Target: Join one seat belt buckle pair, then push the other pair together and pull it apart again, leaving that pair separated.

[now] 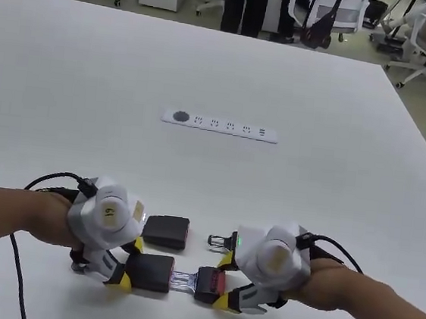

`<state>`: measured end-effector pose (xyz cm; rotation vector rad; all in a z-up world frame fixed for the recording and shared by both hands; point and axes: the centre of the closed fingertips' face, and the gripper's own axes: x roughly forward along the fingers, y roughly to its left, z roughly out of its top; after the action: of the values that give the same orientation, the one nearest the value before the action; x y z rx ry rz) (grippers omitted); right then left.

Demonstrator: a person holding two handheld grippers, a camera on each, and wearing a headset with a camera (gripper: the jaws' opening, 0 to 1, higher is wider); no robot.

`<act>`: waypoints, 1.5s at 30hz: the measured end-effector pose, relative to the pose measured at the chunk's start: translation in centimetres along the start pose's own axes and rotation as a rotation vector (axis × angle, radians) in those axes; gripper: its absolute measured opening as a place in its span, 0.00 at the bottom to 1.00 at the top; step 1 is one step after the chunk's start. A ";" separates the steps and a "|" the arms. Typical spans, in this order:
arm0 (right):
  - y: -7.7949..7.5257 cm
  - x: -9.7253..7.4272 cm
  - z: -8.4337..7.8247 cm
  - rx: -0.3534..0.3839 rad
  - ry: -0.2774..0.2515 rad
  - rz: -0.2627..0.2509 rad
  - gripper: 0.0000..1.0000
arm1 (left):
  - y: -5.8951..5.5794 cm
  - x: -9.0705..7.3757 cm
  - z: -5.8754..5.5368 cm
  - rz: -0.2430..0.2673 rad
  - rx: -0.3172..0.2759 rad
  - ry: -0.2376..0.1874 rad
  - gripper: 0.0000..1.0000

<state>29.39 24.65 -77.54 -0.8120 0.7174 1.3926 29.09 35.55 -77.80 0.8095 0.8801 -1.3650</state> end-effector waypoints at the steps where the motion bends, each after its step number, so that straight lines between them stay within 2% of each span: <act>1: 0.0 0.1 0.0 -0.002 0.003 0.000 0.30 | 0.0 0.0 -0.1 0.000 -0.001 0.002 0.33; 20: -0.2 0.0 0.0 -0.005 0.019 0.007 0.30 | 0.4 0.2 -0.4 -0.002 -0.003 0.004 0.33; 45: -0.2 0.4 1.0 -0.009 -0.011 -0.001 0.30 | 0.4 0.3 -0.5 0.000 -0.007 0.000 0.32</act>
<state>29.59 25.65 -77.30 -0.8110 0.7023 1.3992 29.45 35.86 -78.25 0.8039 0.8843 -1.3613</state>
